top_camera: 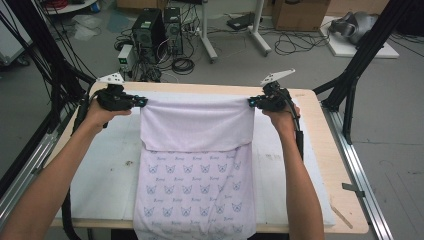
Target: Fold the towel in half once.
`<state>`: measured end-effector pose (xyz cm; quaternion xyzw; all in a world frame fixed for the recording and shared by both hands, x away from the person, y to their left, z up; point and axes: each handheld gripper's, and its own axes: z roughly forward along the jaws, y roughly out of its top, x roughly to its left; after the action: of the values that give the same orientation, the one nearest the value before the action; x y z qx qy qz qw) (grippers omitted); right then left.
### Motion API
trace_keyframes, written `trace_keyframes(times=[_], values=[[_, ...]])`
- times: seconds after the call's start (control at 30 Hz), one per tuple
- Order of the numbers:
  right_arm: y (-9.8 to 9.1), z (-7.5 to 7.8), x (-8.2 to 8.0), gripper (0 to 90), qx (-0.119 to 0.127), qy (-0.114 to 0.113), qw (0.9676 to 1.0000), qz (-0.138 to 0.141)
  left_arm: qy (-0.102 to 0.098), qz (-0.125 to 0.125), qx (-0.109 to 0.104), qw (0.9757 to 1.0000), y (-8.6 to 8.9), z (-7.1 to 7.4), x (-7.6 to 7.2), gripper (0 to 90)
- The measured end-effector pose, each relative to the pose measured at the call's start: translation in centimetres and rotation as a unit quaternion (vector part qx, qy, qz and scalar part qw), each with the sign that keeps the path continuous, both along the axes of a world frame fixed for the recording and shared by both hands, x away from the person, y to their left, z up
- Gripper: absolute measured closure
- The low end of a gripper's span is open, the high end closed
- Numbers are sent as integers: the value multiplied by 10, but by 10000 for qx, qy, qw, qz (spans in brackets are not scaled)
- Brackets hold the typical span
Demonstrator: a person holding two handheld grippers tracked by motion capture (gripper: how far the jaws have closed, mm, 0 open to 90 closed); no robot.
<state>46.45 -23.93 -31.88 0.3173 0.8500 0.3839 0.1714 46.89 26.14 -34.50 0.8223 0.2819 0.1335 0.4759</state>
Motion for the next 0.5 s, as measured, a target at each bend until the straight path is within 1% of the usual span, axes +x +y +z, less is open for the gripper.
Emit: trace_keyframes(times=[0.03, 0.1, 0.17, 0.2, 0.3, 0.4, 0.5], values=[[-1, -3, 3, 867, -7, 21, 10000, -12, 15, 2, 29, 10000, -2, -3, 3, 868], [-1, -9, 7, 866, -24, 118, 9999, -67, 31, 5, 20, 10000, -6, -9, 7, 867], [-3, -14, 12, 866, -46, 151, 9998, -112, 51, -8, 22, 10000, -10, -15, 11, 867], [-3, -17, 14, 866, -41, 194, 9997, -123, 80, -1, 67, 9999, -12, -19, 13, 867], [-4, -27, 19, 866, -103, 277, 9995, -135, 200, 7, 195, 9996, -15, -29, 19, 867], [-4, -39, 24, 865, -113, 378, 9991, -140, 319, 36, 206, 9993, -18, -38, 24, 865], [-2, -50, 28, 864, -152, 539, 9983, -151, 477, 59, 312, 9984, -20, -48, 28, 865]])
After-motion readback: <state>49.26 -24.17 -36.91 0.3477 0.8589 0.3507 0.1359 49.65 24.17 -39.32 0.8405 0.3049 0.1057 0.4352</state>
